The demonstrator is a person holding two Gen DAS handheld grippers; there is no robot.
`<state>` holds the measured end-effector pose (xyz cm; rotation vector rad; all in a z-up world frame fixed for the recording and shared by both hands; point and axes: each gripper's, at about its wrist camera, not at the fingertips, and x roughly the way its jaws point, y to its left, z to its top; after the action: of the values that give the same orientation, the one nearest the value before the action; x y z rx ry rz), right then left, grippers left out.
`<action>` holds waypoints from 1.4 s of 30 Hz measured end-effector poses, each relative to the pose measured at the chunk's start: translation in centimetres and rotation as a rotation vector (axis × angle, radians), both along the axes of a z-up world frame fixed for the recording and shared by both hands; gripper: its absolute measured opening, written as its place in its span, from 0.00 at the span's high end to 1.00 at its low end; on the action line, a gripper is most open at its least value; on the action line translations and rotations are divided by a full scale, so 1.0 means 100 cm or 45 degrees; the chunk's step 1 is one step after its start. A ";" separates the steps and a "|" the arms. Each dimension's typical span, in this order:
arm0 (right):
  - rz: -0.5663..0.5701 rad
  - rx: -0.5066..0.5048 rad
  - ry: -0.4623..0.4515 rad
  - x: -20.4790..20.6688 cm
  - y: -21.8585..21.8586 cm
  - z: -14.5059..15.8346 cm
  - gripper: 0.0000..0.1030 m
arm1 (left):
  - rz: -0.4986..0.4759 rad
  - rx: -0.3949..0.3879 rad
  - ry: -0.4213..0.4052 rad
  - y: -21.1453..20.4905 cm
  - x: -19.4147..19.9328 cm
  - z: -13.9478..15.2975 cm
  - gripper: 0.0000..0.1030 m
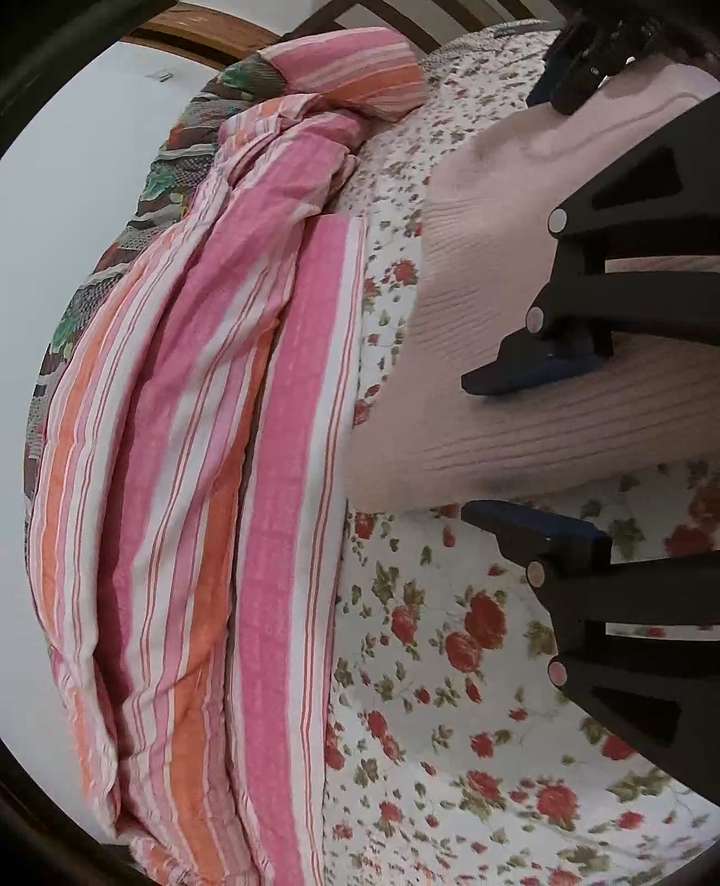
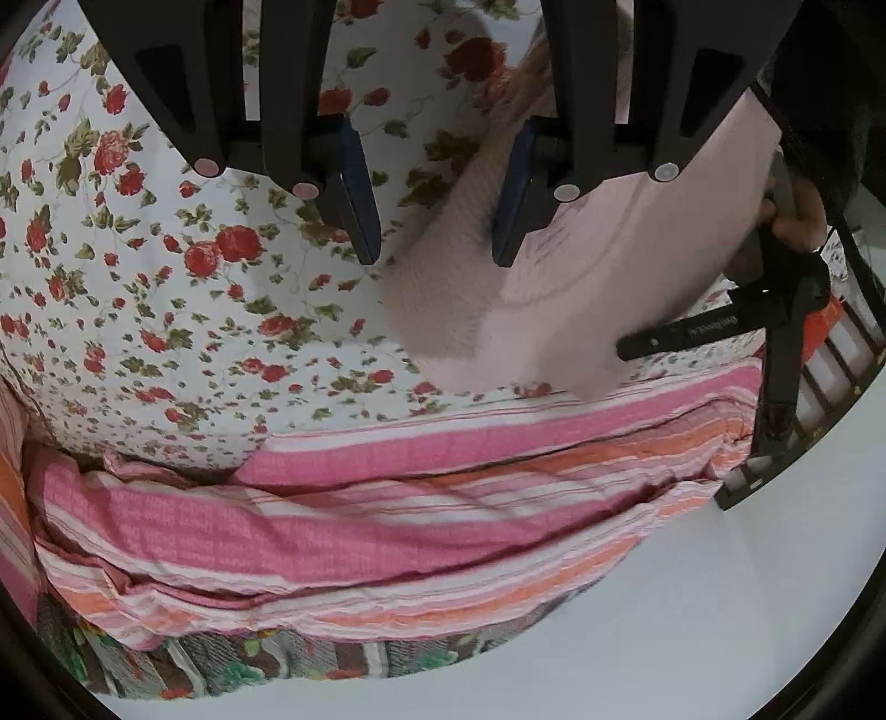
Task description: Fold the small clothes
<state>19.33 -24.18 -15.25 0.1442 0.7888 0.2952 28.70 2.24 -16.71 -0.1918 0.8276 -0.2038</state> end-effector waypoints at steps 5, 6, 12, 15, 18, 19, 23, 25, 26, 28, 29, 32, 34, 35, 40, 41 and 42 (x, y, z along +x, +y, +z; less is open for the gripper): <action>0.014 0.010 0.000 -0.006 0.008 0.002 0.60 | 0.011 0.020 -0.022 -0.002 -0.022 0.008 0.63; 0.015 0.024 0.000 -0.007 0.008 0.004 0.60 | 0.010 0.028 -0.028 -0.003 -0.027 0.011 0.63; -0.016 0.013 -0.003 -0.018 0.008 0.008 0.60 | 0.034 0.054 -0.075 -0.003 -0.058 0.023 0.57; -0.031 -0.007 -0.011 -0.024 0.009 0.011 0.60 | 0.041 0.064 -0.080 -0.004 -0.072 0.027 0.57; -0.032 -0.028 -0.019 -0.031 0.011 0.015 0.60 | 0.035 0.074 -0.092 -0.006 -0.087 0.030 0.55; -0.037 -0.037 -0.024 -0.034 0.012 0.016 0.60 | 0.032 0.074 -0.091 -0.008 -0.092 0.030 0.54; -0.053 -0.039 0.003 -0.041 0.010 0.010 0.60 | 0.024 0.094 -0.099 -0.014 -0.109 0.031 0.52; -0.070 -0.055 0.013 -0.045 0.010 0.007 0.60 | 0.025 0.092 -0.102 -0.016 -0.119 0.029 0.48; -0.078 -0.063 0.007 -0.048 0.010 0.006 0.60 | 0.025 0.084 -0.102 -0.016 -0.123 0.028 0.47; -0.078 -0.076 -0.004 -0.055 0.012 0.007 0.60 | 0.032 0.073 -0.105 -0.015 -0.132 0.028 0.47; -0.082 -0.079 -0.012 -0.060 0.012 0.008 0.60 | 0.034 0.066 -0.107 -0.015 -0.136 0.029 0.47; -0.084 -0.077 -0.023 -0.069 0.013 0.008 0.60 | 0.042 0.032 -0.103 -0.013 -0.144 0.029 0.46; -0.091 -0.074 -0.022 -0.076 0.012 0.006 0.60 | 0.052 0.025 -0.093 -0.014 -0.147 0.025 0.46; -0.094 -0.075 -0.020 -0.077 0.012 0.004 0.60 | 0.055 0.029 -0.093 -0.015 -0.147 0.025 0.45; -0.103 -0.075 -0.013 -0.091 0.012 0.002 0.60 | 0.039 0.022 -0.078 -0.021 -0.155 0.020 0.43; -0.106 -0.073 -0.009 -0.093 0.012 0.002 0.60 | 0.029 -0.001 -0.064 -0.021 -0.156 0.018 0.43; -0.111 -0.073 -0.007 -0.095 0.011 0.004 0.60 | 0.015 -0.025 -0.049 -0.021 -0.158 0.015 0.43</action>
<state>9.80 -23.07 -14.86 0.1232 0.7828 0.1905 12.87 0.11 -15.19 -0.2110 0.7864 -0.2038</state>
